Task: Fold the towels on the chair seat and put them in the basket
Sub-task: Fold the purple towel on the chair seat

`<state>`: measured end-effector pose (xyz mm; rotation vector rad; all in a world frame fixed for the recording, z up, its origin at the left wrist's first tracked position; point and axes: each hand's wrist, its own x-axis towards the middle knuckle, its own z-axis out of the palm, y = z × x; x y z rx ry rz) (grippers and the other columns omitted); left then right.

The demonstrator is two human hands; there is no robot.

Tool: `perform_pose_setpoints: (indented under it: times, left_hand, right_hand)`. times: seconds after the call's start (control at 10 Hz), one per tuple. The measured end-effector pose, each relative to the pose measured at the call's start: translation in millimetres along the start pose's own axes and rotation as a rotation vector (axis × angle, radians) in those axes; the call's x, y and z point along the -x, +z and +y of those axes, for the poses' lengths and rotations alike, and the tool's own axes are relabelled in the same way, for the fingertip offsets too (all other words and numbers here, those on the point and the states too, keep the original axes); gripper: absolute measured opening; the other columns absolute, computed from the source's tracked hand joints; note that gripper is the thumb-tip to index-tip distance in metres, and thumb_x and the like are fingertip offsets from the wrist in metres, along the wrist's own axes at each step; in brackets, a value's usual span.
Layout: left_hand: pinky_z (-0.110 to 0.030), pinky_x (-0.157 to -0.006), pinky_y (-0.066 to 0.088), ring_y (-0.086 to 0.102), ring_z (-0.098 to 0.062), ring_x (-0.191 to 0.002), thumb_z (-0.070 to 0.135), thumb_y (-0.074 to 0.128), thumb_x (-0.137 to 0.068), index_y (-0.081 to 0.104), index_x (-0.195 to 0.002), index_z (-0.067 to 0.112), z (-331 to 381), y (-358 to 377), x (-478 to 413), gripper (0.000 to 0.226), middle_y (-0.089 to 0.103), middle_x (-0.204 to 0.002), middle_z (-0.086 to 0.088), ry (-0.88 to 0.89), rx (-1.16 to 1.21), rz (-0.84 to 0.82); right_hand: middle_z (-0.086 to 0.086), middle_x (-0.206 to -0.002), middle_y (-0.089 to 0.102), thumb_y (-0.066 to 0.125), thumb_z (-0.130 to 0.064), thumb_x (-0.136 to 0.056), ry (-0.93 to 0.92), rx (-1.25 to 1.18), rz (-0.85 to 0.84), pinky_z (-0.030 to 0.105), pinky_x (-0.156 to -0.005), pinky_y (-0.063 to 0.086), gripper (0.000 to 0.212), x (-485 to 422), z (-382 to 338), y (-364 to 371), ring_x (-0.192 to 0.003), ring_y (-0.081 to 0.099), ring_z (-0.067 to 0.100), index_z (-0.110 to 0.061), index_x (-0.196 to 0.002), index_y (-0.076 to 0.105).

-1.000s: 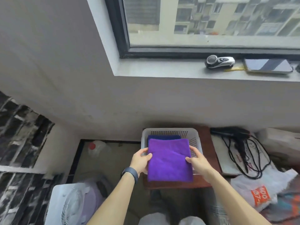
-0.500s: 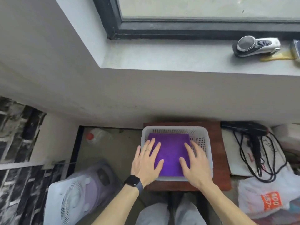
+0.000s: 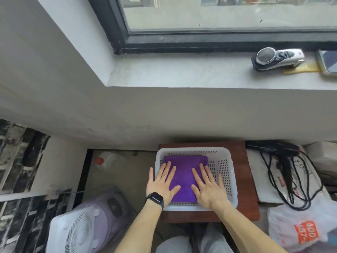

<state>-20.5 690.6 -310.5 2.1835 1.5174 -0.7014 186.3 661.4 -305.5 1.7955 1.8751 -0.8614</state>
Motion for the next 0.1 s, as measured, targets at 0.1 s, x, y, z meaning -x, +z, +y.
perform_pose_setpoints:
  times: [0.1]
  left_hand:
    - [-0.054,-0.117,-0.015,-0.015,-0.019,-0.150,0.064,0.012,-0.096,-0.007,-0.156,0.025,5.9,-23.5,5.4,0.074,-0.015,-0.163,0.000,0.054,0.007,0.030]
  right_hand:
    - [0.000,-0.167,-0.013,0.023,-0.055,-0.102,-0.011,0.030,-0.084,0.054,-0.119,-0.007,0.066,7.1,0.3,-36.3,-0.153,-0.015,0.023,-0.035,-0.158,-0.003]
